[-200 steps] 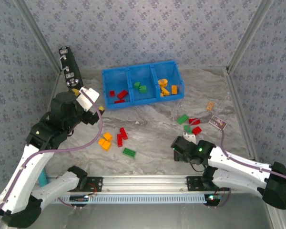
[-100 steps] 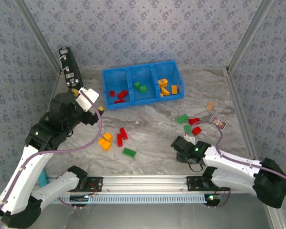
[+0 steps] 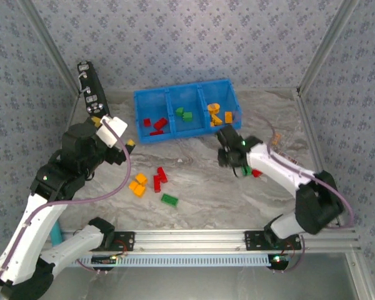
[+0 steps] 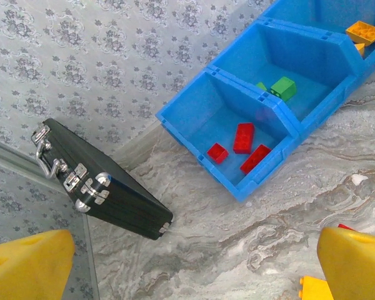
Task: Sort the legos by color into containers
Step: Pick up the lego from the bottom-right of the table, then place the lego in the container.
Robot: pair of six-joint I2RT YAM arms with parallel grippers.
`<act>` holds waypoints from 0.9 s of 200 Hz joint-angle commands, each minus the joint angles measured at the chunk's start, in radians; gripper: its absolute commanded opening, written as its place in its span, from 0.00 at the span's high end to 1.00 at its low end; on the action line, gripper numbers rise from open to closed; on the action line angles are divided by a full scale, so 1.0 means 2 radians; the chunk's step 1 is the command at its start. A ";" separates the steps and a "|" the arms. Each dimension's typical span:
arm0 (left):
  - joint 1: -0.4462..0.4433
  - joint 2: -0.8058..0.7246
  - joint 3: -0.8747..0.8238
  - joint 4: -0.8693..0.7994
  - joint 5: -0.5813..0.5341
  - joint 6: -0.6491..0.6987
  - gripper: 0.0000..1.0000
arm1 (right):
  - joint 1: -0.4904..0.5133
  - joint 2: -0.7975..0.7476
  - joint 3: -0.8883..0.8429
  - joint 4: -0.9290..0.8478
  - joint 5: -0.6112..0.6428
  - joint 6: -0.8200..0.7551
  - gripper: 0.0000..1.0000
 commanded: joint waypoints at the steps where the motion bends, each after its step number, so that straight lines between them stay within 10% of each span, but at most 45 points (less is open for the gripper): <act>1: -0.003 -0.009 0.008 -0.002 -0.013 0.005 0.00 | -0.016 0.082 0.124 -0.005 -0.011 -0.116 0.80; 96: -0.002 0.002 -0.007 0.012 -0.028 0.020 0.00 | -0.023 0.376 0.527 -0.020 -0.047 -0.191 0.80; 180: -0.002 0.022 -0.009 0.017 -0.026 0.023 0.00 | -0.028 0.474 0.626 -0.014 -0.078 -0.181 0.80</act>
